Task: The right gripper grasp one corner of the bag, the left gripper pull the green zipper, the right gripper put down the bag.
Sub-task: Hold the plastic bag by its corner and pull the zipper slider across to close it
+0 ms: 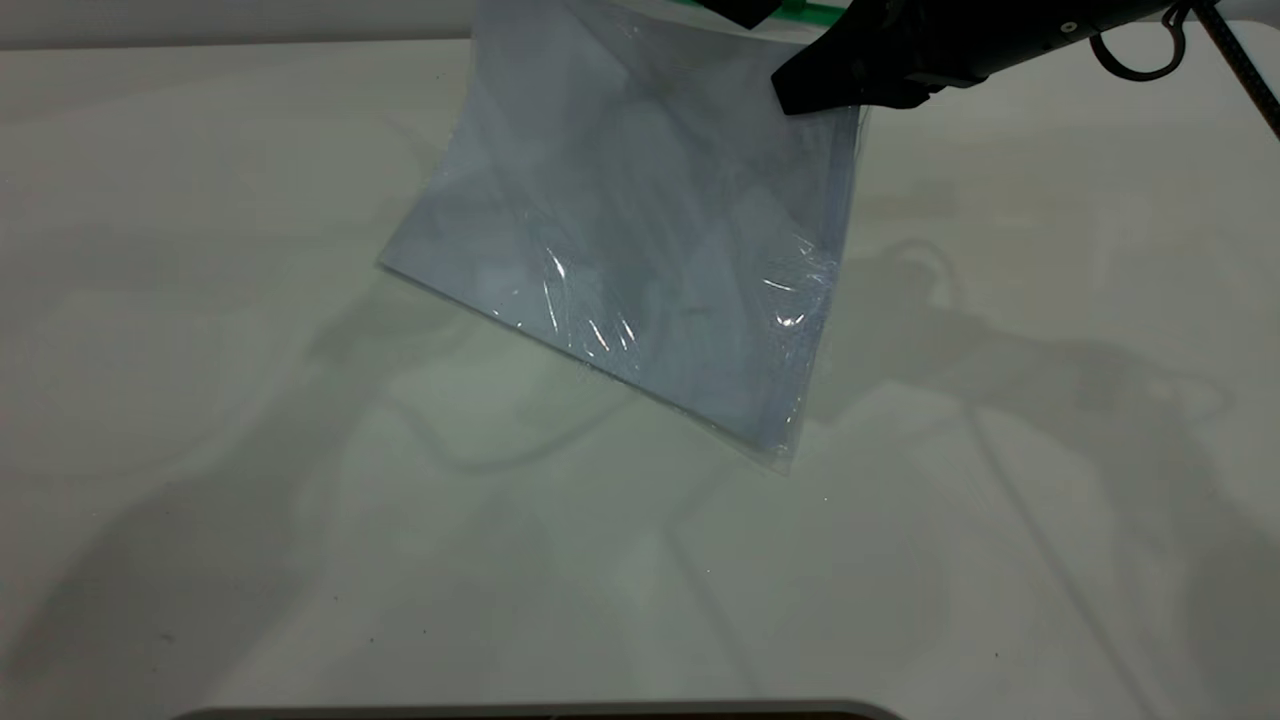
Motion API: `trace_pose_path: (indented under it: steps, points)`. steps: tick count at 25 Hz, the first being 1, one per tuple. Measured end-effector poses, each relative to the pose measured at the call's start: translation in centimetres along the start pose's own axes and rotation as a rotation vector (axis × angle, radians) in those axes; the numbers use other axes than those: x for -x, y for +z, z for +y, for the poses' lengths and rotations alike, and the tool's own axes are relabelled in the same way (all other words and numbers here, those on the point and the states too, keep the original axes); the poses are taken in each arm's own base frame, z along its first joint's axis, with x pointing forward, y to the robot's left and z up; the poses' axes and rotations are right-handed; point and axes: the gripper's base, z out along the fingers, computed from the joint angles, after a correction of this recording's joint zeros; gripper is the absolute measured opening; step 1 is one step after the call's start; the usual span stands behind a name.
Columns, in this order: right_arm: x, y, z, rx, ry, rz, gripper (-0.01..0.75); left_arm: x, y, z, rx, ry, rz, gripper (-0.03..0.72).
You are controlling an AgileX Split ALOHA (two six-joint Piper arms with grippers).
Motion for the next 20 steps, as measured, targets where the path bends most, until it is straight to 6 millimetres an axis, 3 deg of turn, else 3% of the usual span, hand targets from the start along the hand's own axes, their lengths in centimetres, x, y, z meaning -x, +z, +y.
trace_pose_path:
  steps: [8, 17, 20]
  points:
    - [0.07, 0.00, 0.15, 0.016, -0.002, -0.008, 0.035, -0.18, 0.44, -0.03, -0.007, 0.005, -0.030, 0.555]
    - [0.07, 0.00, 0.15, 0.017, -0.002, -0.008, 0.035, -0.15, 0.44, -0.04, -0.008, 0.006, -0.033, 0.248]
    - [0.07, 0.00, 0.16, 0.017, -0.002, -0.008, 0.035, -0.15, 0.44, -0.04, -0.008, 0.006, -0.033, 0.178]
